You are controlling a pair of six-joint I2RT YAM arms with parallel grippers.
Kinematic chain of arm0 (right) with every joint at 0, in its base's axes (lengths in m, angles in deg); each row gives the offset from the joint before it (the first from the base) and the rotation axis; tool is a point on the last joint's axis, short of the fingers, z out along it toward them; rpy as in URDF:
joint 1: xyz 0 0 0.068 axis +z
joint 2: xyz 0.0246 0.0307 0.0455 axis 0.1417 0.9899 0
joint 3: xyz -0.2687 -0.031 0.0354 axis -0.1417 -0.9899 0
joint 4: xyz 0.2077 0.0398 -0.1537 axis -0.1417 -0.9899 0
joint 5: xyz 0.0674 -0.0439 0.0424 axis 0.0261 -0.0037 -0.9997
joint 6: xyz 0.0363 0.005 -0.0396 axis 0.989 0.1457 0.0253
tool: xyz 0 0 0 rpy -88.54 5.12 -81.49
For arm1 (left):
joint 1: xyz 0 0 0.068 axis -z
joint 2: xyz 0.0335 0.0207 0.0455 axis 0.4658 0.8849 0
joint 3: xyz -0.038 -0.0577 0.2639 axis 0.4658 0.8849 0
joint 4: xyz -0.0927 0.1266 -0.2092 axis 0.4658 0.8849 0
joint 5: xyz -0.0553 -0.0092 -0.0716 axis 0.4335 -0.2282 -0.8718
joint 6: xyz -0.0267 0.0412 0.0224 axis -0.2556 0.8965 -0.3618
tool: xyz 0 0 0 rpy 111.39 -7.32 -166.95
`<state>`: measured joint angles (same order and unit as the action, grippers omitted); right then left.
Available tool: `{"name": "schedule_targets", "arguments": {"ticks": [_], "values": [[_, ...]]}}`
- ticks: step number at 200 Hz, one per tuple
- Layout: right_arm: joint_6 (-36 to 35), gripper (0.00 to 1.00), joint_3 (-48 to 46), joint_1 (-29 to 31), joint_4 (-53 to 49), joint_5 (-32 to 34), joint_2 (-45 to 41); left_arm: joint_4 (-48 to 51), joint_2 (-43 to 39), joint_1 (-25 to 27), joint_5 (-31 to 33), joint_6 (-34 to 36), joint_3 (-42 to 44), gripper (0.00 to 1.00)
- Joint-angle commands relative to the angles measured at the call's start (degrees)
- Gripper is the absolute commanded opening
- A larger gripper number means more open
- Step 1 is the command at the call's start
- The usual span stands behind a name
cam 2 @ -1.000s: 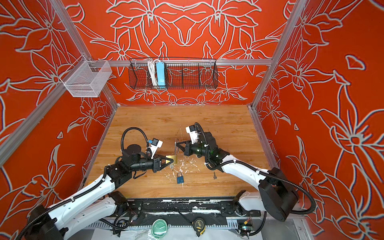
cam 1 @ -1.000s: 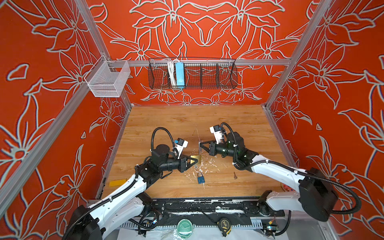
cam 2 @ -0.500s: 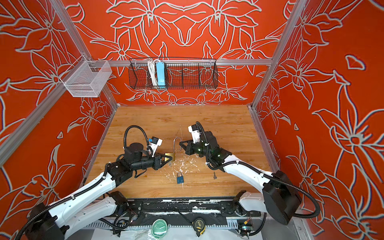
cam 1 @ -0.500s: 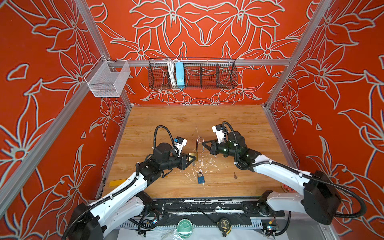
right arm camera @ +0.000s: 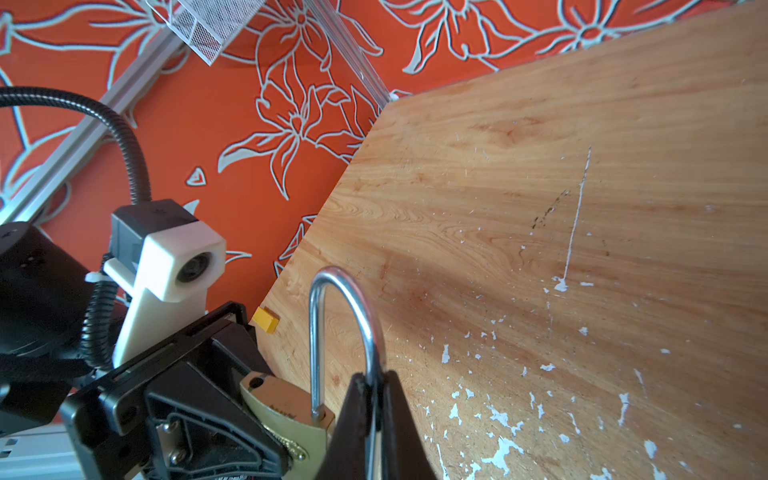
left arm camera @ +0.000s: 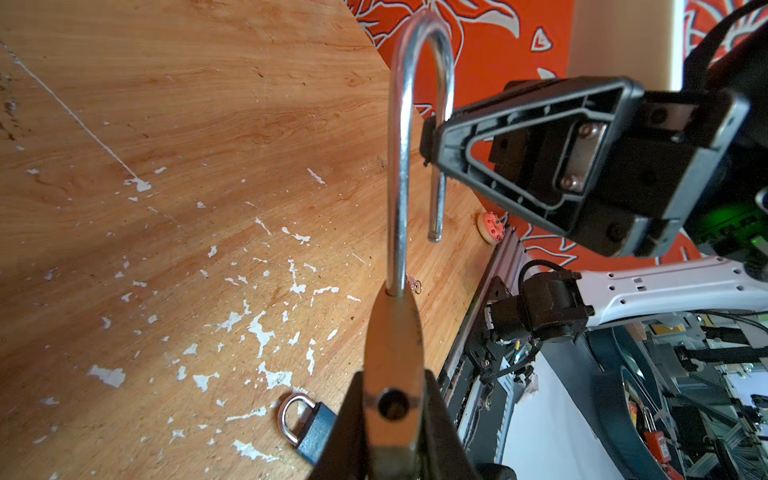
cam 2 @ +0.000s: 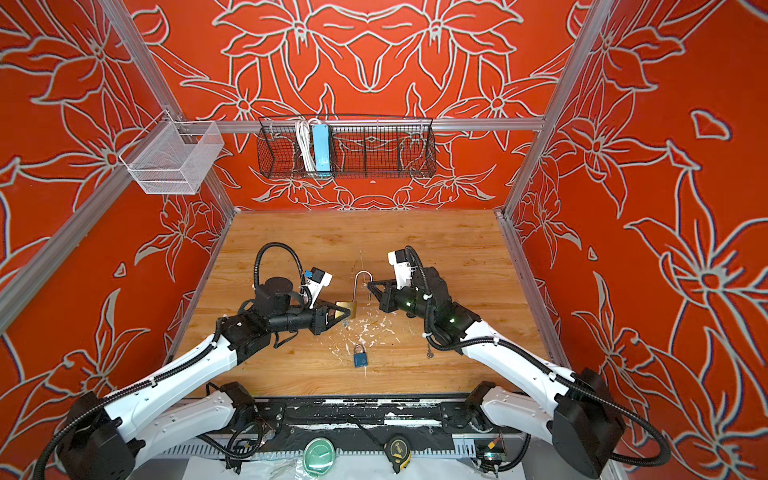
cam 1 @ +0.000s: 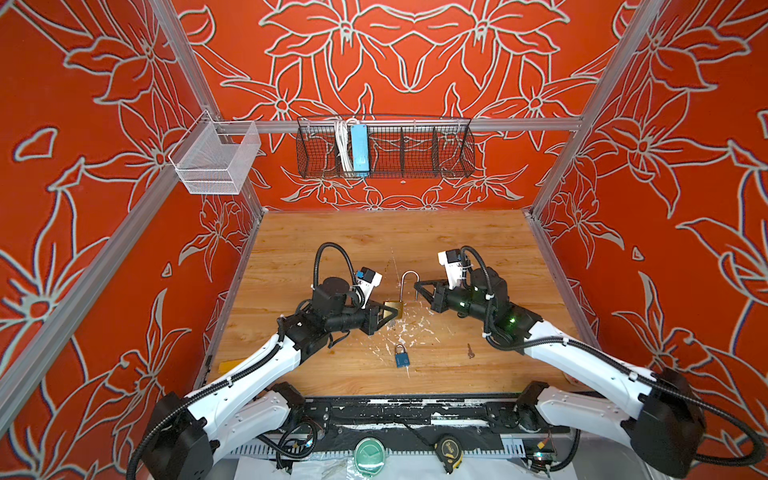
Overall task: Unlock with the key
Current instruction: 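Open the right gripper and draw it back toward the robot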
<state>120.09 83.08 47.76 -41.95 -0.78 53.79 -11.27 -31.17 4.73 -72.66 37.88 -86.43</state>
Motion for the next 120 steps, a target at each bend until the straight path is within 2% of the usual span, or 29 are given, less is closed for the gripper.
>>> {"name": "schedule_targets", "arguments": {"ticks": [1, 10, 21, 46, 85, 108, 120], "values": [[-2.93, 0.00, -1.89, 0.11, -5.22, 2.32, -2.64, -1.40, 1.79, -1.09, 3.69, -0.04, -3.76, 0.00], [-3.42, 0.00, -2.07, 0.11, -6.24, 2.76, -3.25, -1.16, 2.62, -1.09, 3.72, 0.17, -4.42, 0.00], [-3.90, 0.14, -2.51, 0.11, -7.37, 3.76, -3.96, -1.21, 3.59, -1.11, 3.35, 0.29, -5.09, 0.00], [-4.77, 0.25, -3.97, 0.02, -8.79, 5.81, -6.42, -1.18, 5.74, -1.11, 2.23, 0.86, -7.20, 0.00], [-7.57, 0.40, -5.39, -0.05, -13.40, 6.68, -14.53, 6.57, 10.20, -1.11, 3.92, 4.73, -14.41, 0.00], [-9.62, 0.49, -7.34, -0.06, -15.01, 7.83, -20.32, 13.04, 13.07, -1.11, 7.36, 5.96, -19.83, 0.00], [-10.53, 0.50, -8.21, -0.06, -16.18, 8.59, -22.98, 14.84, 14.43, -1.07, 8.79, 5.93, -21.79, 0.00]]}}
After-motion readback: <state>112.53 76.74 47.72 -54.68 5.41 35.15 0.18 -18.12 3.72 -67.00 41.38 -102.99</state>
